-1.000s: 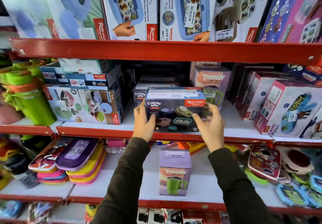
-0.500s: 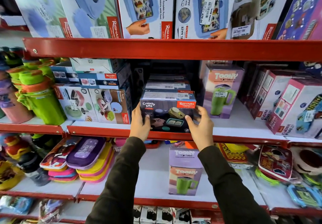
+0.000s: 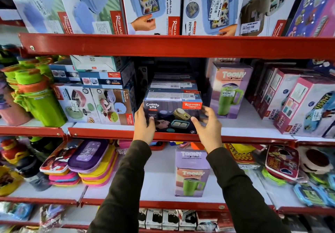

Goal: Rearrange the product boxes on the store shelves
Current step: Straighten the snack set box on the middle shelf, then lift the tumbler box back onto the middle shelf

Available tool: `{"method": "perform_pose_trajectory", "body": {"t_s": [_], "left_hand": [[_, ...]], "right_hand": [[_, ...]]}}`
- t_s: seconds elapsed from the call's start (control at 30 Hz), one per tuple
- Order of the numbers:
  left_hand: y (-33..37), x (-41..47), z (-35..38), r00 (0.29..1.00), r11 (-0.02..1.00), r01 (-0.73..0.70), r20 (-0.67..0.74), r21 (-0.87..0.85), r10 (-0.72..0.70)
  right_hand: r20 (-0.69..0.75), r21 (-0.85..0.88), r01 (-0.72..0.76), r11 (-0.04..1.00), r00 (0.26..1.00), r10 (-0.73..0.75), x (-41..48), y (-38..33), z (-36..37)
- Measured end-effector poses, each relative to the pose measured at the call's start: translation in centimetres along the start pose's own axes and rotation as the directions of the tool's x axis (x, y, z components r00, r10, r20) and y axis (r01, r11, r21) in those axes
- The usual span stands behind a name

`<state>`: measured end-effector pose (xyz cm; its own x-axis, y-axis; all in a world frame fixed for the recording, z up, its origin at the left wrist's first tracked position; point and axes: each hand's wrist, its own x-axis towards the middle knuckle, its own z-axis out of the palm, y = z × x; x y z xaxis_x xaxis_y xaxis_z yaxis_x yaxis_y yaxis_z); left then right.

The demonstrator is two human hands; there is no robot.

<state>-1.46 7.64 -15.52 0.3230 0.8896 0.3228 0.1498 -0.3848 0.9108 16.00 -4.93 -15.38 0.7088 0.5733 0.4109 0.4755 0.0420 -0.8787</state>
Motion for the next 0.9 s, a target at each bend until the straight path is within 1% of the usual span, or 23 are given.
{"method": "perform_pose_trajectory", "body": {"t_s": [0.07,0.1,0.17,0.23,0.27,0.33,0.4,0.43,0.5,0.53,0.57,0.6,0.63,0.67,0.7,0.77,0.83,0.9], "left_hand": [[0.3,-0.4,0.0,0.999,1.000,0.006,-0.033,-0.021,-0.007],[0.3,-0.8,0.1,0.997,0.999,0.000,-0.075,-0.037,-0.003],[0.0,-2.1,0.2,0.977,0.996,-0.057,-0.210,-0.065,0.042],[-0.9,-3.8,0.6,0.934,0.990,-0.124,-0.344,-0.065,0.095],[-1.5,-4.7,0.9,0.917,0.987,-0.152,-0.381,-0.060,0.118],[-3.2,-6.7,1.7,0.914,0.982,-0.181,-0.379,-0.057,0.147],[-5.6,-8.9,3.1,0.949,0.989,-0.141,-0.287,-0.030,0.127],[-7.0,-9.9,3.9,0.972,0.996,-0.091,-0.218,-0.011,0.087],[-9.3,-11.6,5.5,0.996,0.997,0.078,-0.039,0.018,-0.077],[-10.2,-12.1,6.1,0.982,0.983,0.175,0.068,0.050,-0.178],[-10.7,-12.6,6.7,0.946,0.961,0.256,0.177,0.102,-0.271],[-11.2,-12.9,7.2,0.899,0.939,0.303,0.278,0.160,-0.338],[-11.5,-13.2,7.5,0.851,0.924,0.318,0.367,0.213,-0.377],[-11.6,-13.4,7.8,0.816,0.919,0.308,0.429,0.248,-0.389],[-11.6,-13.6,8.0,0.798,0.921,0.288,0.466,0.262,-0.382],[-11.7,-14.0,8.4,0.805,0.931,0.292,0.469,0.218,-0.363],[-11.5,-14.4,8.3,0.827,0.924,0.343,0.411,0.171,-0.383],[-11.0,-14.8,8.0,0.835,0.916,0.379,0.380,0.129,-0.399]], "right_hand": [[-0.009,0.010,0.004,1.000,1.000,-0.004,-0.2,0.1,-0.1],[-0.018,0.011,0.003,1.000,1.000,-0.003,-0.4,0.3,-0.2],[-0.055,0.005,-0.002,1.000,0.998,0.002,-1.3,0.7,-0.6],[-0.116,0.018,0.006,1.000,0.993,-0.004,-2.7,1.1,-1.1],[-0.152,0.035,0.021,0.999,0.988,-0.015,-3.6,1.5,-1.4],[-0.226,0.075,0.050,0.996,0.974,-0.032,-5.6,2.5,-1.8],[-0.261,0.121,0.017,0.993,0.965,0.015,-7.9,4.4,-2.2],[-0.257,0.143,-0.025,0.989,0.965,0.061,-9.0,5.5,-2.3],[-0.212,0.139,-0.158,0.978,0.960,0.185,-10.7,8.0,-2.6],[-0.162,0.102,-0.246,0.964,0.952,0.260,-11.3,9.4,-2.7],[-0.088,0.037,-0.341,0.939,0.935,0.343,-11.6,10.7,-2.8],[0.002,-0.050,-0.430,0.901,0.902,0.431,-11.8,11.9,-3.0],[0.092,-0.142,-0.494,0.858,0.856,0.508,-11.9,12.8,-3.1],[0.173,-0.218,-0.525,0.823,0.809,0.562,-12.0,13.3,-3.2],[0.241,-0.268,-0.531,0.804,0.771,0.589,-12.2,13.6,-3.3],[0.319,-0.262,-0.543,0.798,0.732,0.602,-12.5,13.7,-3.5],[0.325,-0.193,-0.559,0.806,0.739,0.590,-13.0,13.4,-4.0],[0.274,-0.140,-0.552,0.822,0.776,0.568,-13.7,13.2,-5.1]]}}
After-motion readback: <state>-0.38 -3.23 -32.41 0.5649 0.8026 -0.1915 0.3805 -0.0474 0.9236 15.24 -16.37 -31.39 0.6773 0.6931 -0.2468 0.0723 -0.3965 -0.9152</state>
